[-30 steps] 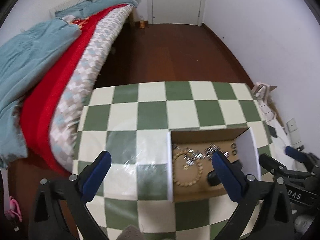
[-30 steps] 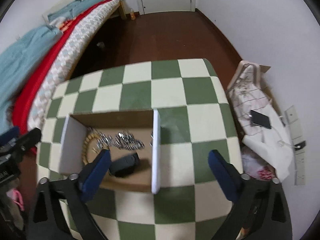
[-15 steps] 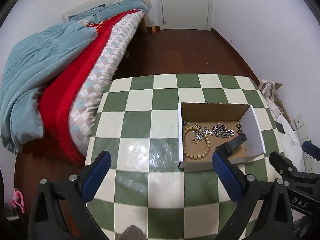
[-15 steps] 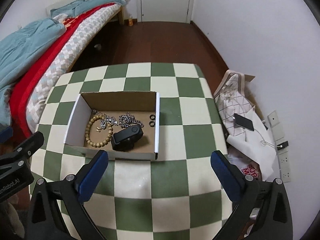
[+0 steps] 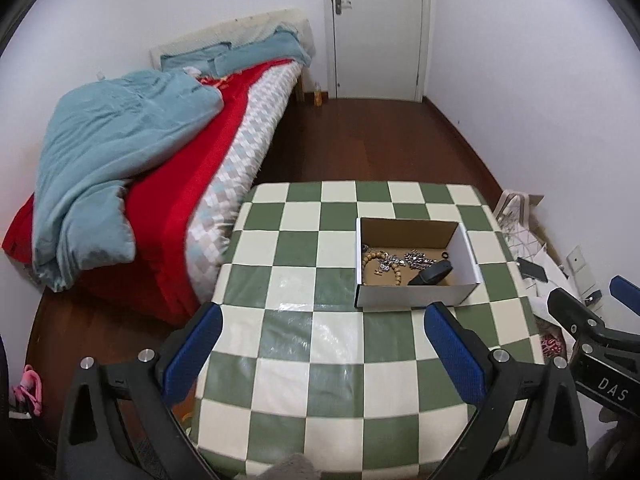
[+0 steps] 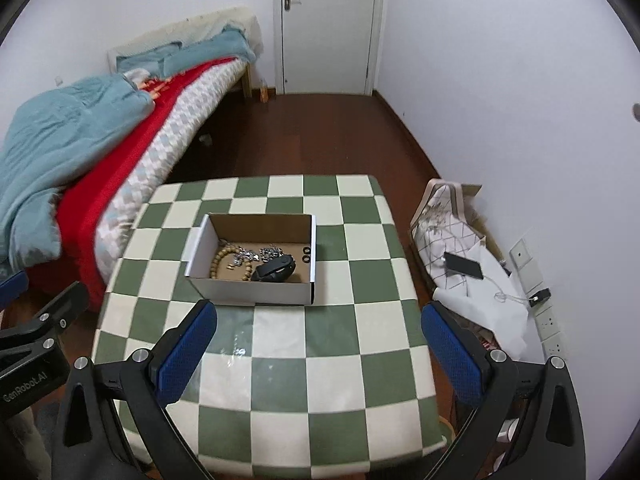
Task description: Organize jewelry
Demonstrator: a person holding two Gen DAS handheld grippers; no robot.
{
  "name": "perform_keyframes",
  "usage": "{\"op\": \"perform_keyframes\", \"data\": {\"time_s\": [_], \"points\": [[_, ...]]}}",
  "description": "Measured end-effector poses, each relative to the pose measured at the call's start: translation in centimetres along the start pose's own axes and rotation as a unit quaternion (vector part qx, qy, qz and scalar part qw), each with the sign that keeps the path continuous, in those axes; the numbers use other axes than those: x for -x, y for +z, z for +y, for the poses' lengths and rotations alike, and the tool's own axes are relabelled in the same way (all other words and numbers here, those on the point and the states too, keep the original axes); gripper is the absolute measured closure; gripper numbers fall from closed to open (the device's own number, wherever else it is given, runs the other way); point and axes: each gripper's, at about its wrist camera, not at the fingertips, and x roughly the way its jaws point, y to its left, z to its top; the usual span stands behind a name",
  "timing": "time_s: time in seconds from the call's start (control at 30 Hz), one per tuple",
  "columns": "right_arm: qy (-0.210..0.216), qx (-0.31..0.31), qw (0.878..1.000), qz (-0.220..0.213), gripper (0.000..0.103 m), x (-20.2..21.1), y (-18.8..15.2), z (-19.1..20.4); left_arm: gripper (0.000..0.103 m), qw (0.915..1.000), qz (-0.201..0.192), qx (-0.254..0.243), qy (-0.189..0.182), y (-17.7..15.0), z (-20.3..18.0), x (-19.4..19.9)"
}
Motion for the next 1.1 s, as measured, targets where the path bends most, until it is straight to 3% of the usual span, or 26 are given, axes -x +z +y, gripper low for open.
{"op": "perform_keyframes", "data": {"time_s": [0.23, 0.57, 0.87, 1.1], "points": [[-0.004, 0.005, 0.999, -0.045, 0.0, 7.6, -1.7, -0.1, 0.0, 0.9991, -0.041, 0.008, -0.003, -1.2, 1.0, 6.8], [-0.007, -0.002, 0.997, -0.08, 0.0, 16.0, -5.0, -0.8, 0.0, 0.9979, -0.063, 0.003, -0.015, -3.5, 1.2, 13.5], [0.0, -0.003, 0.997, -0.08, 0.0, 19.2, -6.3, -1.6, 0.0, 0.9981, -0.055, 0.006, -0.024, -4.7, 1.2, 15.7], [-0.005, -0.018, 0.997, -0.069, 0.0, 18.6, -5.5, -2.4, 0.0, 0.9982, -0.056, -0.002, -0.022, -4.1, 0.7, 15.9]]}}
